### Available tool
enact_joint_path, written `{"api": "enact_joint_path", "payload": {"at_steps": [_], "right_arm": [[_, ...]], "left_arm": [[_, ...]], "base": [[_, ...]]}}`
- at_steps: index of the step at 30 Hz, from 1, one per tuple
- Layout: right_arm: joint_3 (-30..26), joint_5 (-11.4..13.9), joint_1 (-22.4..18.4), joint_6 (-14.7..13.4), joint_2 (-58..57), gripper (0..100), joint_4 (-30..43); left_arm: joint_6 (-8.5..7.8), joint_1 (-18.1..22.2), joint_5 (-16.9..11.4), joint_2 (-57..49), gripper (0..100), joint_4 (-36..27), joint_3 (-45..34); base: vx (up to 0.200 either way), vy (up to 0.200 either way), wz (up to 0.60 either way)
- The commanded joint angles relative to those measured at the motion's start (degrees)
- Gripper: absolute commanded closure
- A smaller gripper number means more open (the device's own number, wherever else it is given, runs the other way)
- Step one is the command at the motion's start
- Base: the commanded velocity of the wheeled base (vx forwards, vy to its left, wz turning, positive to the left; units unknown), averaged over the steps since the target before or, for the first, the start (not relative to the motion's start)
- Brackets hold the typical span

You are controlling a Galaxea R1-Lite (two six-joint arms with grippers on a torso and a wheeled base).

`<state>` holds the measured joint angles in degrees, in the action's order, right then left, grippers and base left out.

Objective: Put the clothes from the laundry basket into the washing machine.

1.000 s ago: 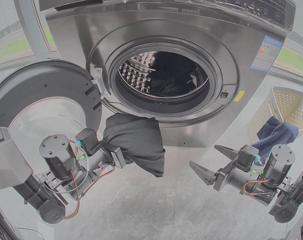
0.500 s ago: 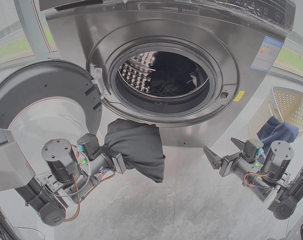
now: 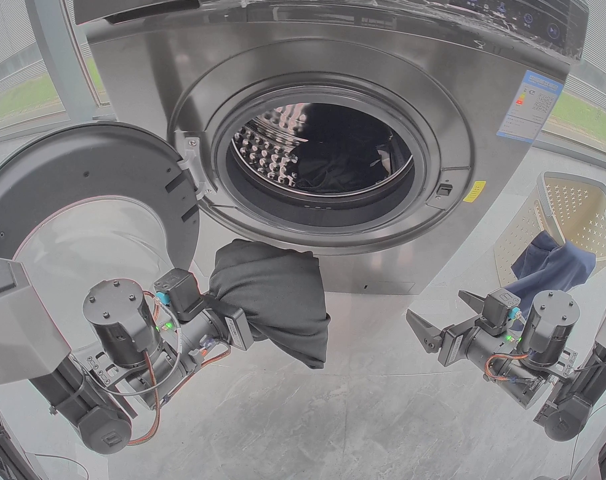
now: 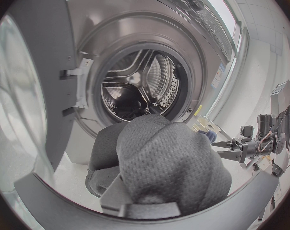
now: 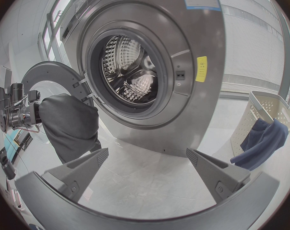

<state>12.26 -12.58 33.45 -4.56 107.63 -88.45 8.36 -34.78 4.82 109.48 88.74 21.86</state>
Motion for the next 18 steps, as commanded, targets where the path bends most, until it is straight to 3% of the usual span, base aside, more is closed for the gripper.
{"api": "enact_joint_path", "payload": {"at_steps": [1, 8, 18], "right_arm": [[0.2, 0.0, 0.1, 0.4, -0.1, 0, -0.1], [0.7, -0.3, 0.7, 1.3, -0.9, 0, 0.0], [0.7, -0.5, 2.4, 1.3, -1.6, 0, 0.0]], "left_arm": [[-0.01, 0.0, 0.0, -0.1, 100, 0.0, 0.1], [-0.1, 0.1, 0.1, 0.1, 100, 0.0, 0.6], [-0.1, 0.2, 0.2, 0.3, 100, 0.0, 0.5]], "base": [[0.0, 0.0, 0.0], [0.0, 0.0, 0.0], [0.2, 0.0, 0.0]]}}
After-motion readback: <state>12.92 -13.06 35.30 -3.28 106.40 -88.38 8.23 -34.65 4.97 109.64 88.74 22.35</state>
